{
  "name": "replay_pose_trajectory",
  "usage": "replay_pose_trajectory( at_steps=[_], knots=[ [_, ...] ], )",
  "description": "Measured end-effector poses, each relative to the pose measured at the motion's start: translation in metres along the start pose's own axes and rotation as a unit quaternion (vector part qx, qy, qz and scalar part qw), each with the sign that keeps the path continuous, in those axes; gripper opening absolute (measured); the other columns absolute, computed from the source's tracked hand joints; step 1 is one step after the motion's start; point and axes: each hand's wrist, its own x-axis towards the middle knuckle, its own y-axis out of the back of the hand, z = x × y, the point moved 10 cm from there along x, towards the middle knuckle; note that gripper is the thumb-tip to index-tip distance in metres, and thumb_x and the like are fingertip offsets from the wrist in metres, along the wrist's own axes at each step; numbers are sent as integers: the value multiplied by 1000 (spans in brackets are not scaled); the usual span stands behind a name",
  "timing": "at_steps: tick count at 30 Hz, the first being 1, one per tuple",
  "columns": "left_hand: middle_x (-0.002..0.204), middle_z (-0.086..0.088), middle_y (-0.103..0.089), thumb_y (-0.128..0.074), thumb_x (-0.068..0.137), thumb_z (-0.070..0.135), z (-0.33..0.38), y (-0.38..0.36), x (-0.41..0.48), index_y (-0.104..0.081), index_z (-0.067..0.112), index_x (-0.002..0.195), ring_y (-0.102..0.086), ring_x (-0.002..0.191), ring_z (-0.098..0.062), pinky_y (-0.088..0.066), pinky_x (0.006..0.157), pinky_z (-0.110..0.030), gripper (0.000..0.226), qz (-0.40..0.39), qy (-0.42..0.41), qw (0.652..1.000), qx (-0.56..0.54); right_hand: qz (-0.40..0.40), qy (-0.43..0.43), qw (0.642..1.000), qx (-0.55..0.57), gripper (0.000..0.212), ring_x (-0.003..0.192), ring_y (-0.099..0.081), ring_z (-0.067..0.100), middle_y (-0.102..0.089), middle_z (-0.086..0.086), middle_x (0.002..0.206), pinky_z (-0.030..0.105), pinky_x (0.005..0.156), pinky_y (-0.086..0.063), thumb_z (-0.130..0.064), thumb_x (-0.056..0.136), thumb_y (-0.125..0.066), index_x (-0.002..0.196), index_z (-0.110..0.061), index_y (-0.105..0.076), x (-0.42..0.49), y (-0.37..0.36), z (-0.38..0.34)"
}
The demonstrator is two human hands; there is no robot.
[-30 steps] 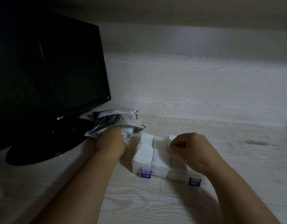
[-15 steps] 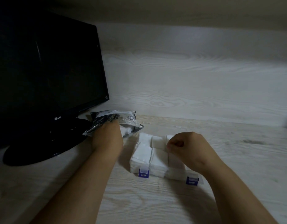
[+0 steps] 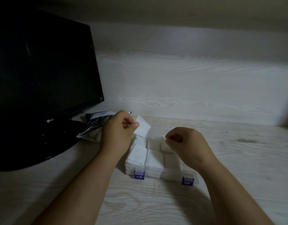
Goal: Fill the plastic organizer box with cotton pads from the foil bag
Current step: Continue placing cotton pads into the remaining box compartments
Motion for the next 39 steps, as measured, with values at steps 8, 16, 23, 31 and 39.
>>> replay_pose_trajectory(
  at_steps=[8, 16, 23, 31, 39],
  knots=[
    [72, 5, -68, -74, 82, 10, 12, -39, -13, -67, 22, 73, -62, 69, -2, -48, 64, -14, 17, -117, 15, 990, -79, 3, -15, 995, 98, 4, 79, -64, 3, -71, -11, 89, 23, 65, -47, -32, 90, -64, 92, -31, -61, -1, 0, -2],
    [80, 2, -74, -69, 87, 15, 8, -44, -18, -64, 23, 88, -67, 68, -7, -49, 63, -25, 10, -142, 75, 978, -131, 25, -63, 984, 163, 12, 58, -66, 10, -74, -2, 78, 22, 56, -52, -18, 84, -74, 87, -22, -63, -1, 3, 7],
    [66, -5, -70, -68, 86, 5, 15, -47, -23, -62, 10, 79, -59, 50, -4, -45, 48, -14, 11, -169, 71, 976, -117, 42, -89, 965, 242, 5, 64, -72, 20, -74, 2, 75, 39, 75, -60, -15, 87, -70, 87, -16, -65, -1, 3, 12],
    [66, -4, -69, -67, 86, 2, 16, -47, -23, -62, 4, 84, -62, 51, -6, -47, 49, -15, 6, -173, 72, 973, -131, 32, -97, 963, 251, 6, 63, -68, 16, -72, 5, 75, 33, 67, -61, -15, 92, -64, 86, -16, -67, -2, 0, 11],
    [71, -5, -64, -72, 81, -1, 20, -58, -25, -65, 19, 75, -64, 62, -17, -58, 62, -31, 22, -181, 32, 978, -100, 25, -69, 977, 198, 15, 56, -63, 18, -66, 2, 62, 38, 64, -60, -1, 82, -71, 74, -11, -63, -3, 13, 8]
  ],
)
